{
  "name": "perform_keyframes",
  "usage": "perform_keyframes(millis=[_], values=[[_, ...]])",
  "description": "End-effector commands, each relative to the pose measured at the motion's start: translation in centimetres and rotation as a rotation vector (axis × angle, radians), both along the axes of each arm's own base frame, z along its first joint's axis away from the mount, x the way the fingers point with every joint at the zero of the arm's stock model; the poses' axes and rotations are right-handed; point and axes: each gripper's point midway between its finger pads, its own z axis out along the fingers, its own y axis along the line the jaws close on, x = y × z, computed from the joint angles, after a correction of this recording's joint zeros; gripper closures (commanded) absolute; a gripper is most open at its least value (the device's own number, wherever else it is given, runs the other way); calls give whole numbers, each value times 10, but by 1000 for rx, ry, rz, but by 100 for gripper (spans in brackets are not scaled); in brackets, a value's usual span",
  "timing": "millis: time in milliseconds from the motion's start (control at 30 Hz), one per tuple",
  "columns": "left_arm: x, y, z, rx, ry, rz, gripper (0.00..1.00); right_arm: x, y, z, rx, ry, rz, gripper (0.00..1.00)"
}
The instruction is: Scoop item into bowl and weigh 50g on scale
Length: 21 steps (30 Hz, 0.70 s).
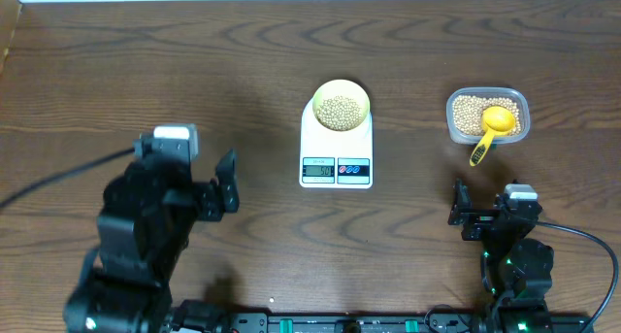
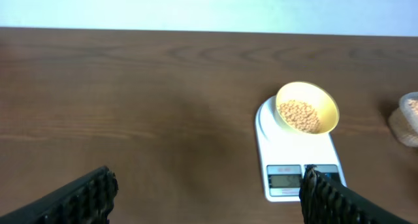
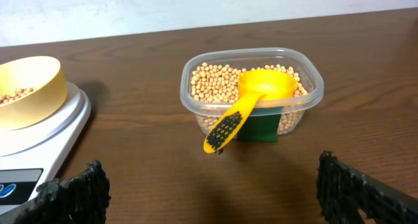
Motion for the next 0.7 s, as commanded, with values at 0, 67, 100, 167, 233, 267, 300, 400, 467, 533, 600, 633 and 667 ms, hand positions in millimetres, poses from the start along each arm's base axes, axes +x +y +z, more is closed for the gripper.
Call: perform_keyframes(millis=[0,67,100,167,233,267,300,400,467,533,600,633,667], values=[[-8,2,-27,9,-31,-33,8,0,1,0,15,-1,1,1],[-10,6,-40,1,-62,-20,8,0,1,0,15,-1,1,1],[-11,8,-47,-3,-75,-15,8,0,1,0,15,-1,1,1],[-12,11,-59,-8,-97,-1,8,0,1,0,15,-1,1,1],[-12,15,-72,-9,-121,16,8,0,1,0,15,0,1,1],[-12,16,-77,-9,-127,21,8,0,1,0,15,-1,1,1],[-12,18,-82,-9,-134,27,8,0,1,0,15,-1,1,1],[-10,22,-97,-9,-157,44,8,0,1,0,15,-1,1,1],[-8,23,-105,-10,-176,51,8,0,1,0,15,-1,1,1],[-6,24,-110,-11,-196,54,8,0,1,0,15,-1,1,1],[-5,24,-116,-12,-215,54,8,0,1,0,15,-1,1,1],[-5,24,-119,-12,-222,54,8,0,1,0,15,-1,1,1],[-5,24,-123,-13,-228,54,8,0,1,0,15,-1,1,1]])
